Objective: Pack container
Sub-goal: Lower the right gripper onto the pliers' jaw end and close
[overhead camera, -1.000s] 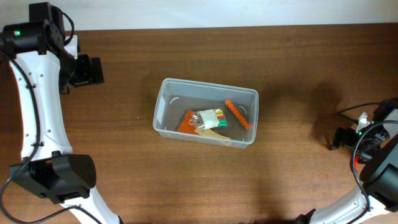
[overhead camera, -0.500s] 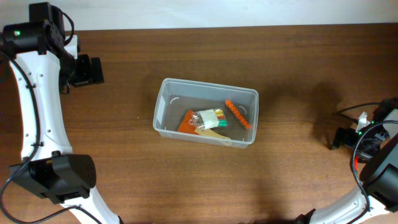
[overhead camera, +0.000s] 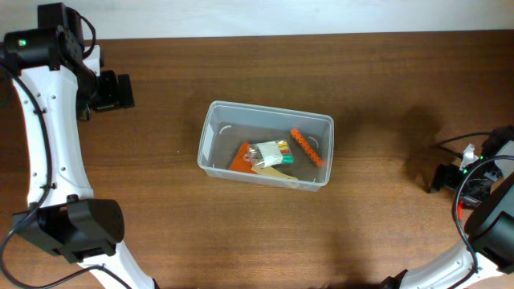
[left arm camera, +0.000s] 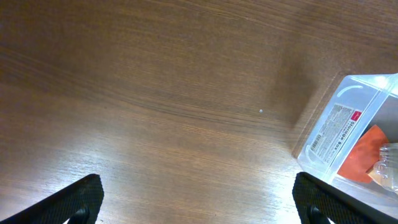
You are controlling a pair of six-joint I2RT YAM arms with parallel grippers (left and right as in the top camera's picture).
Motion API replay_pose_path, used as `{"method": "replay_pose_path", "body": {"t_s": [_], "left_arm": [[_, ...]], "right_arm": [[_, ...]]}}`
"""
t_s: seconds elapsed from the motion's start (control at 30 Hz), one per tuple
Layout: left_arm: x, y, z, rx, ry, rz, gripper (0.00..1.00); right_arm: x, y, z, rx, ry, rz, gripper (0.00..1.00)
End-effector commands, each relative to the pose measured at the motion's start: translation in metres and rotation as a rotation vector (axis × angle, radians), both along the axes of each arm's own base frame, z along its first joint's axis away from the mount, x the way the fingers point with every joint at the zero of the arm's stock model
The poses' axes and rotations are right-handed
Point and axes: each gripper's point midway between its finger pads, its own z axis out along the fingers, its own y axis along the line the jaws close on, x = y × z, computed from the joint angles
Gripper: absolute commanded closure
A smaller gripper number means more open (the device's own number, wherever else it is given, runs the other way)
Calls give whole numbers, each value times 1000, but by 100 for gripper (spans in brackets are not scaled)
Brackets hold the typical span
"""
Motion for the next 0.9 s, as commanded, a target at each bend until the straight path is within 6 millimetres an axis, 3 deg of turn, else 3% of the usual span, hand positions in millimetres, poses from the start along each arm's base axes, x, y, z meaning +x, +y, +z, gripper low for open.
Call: {"method": "replay_pose_path", "body": {"t_s": [0.0,0.3,0.87], "left_arm": [[0,4,4,12,-11,-4,1],[0,4,4,12,-10,-4,1],[0,4,4,12,-11,-4,1]], "right_arm": [[-7,4,-12,5,34,-7,13],[-7,4,-12,5,34,-7,14],[-4,1,-13,-5,21,-7,27]]}}
